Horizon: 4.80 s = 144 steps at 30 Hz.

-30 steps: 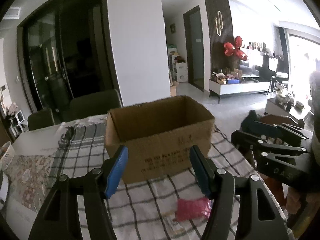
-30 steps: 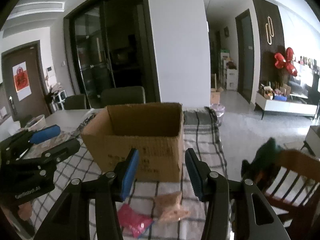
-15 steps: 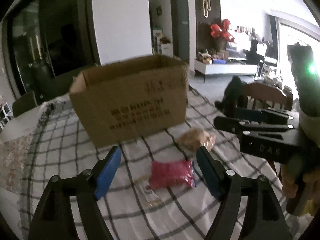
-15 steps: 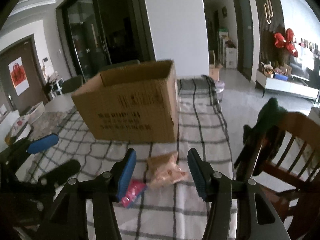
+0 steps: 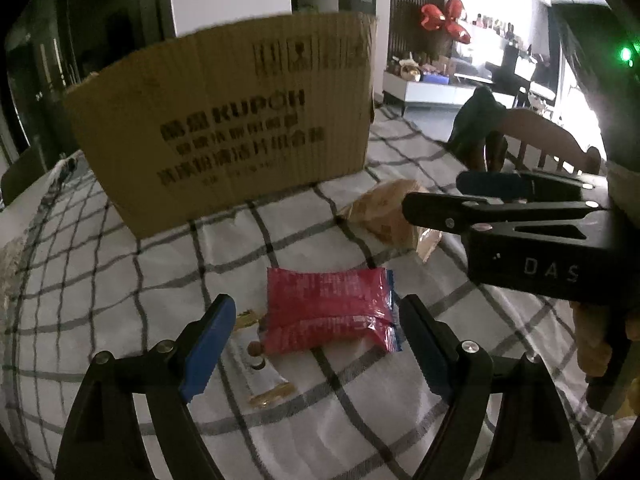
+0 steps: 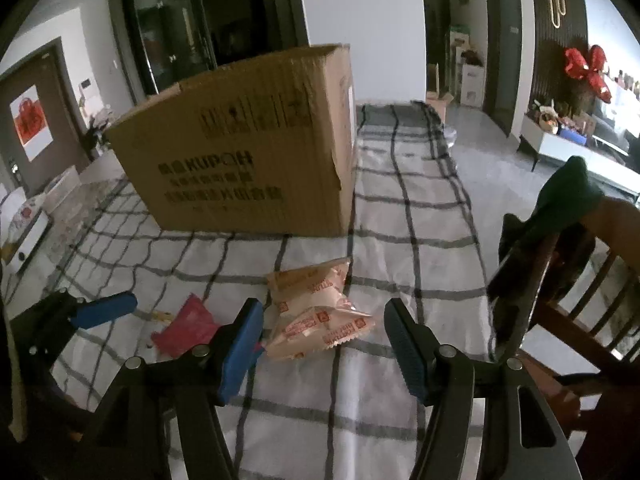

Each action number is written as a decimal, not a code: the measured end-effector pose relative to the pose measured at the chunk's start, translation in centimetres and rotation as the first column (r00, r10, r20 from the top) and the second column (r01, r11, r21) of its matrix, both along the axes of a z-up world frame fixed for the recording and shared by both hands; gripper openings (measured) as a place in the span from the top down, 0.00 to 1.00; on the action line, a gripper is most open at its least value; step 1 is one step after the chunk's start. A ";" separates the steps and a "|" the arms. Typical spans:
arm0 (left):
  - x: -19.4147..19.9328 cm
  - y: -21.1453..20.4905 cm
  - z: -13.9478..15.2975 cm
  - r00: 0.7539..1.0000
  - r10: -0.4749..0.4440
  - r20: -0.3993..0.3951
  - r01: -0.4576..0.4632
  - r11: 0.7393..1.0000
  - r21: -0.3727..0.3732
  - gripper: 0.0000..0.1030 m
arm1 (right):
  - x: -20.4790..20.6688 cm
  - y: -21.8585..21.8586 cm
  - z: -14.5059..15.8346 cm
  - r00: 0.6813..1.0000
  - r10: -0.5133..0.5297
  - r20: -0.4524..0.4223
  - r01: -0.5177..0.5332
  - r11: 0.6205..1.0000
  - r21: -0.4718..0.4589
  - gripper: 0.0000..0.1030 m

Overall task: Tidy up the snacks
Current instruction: 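Close the left tool on the red packet while the right tool grips the pastry packet, then carry the red packet and pastry packet over the box and lower them in, then open both tools to release the packets into the box, then withdraw both tools from the box toward the small stick snack, then close the right tool on the small white-gold stick snack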

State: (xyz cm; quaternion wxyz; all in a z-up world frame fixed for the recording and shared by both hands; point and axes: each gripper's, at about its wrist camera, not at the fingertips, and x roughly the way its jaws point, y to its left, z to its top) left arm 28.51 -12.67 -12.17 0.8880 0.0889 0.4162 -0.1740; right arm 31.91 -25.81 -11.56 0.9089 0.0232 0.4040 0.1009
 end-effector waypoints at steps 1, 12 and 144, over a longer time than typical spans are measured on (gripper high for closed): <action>0.2 -0.1 -0.3 1.000 0.002 -0.009 -0.002 1.000 0.005 0.19 | 0.2 0.2 -0.1 1.000 0.006 -0.004 -0.006 1.000 -0.011 0.38; 1.5 0.1 -1.9 0.998 0.028 -0.063 -0.030 0.999 -0.031 0.28 | 1.8 1.5 -1.9 0.998 0.029 -0.052 -0.033 0.996 -0.077 0.43; -3.3 15.5 6.9 0.912 0.362 0.196 -0.369 0.929 0.000 0.19 | -3.7 12.0 4.1 0.994 0.071 0.079 -0.072 0.997 0.002 0.63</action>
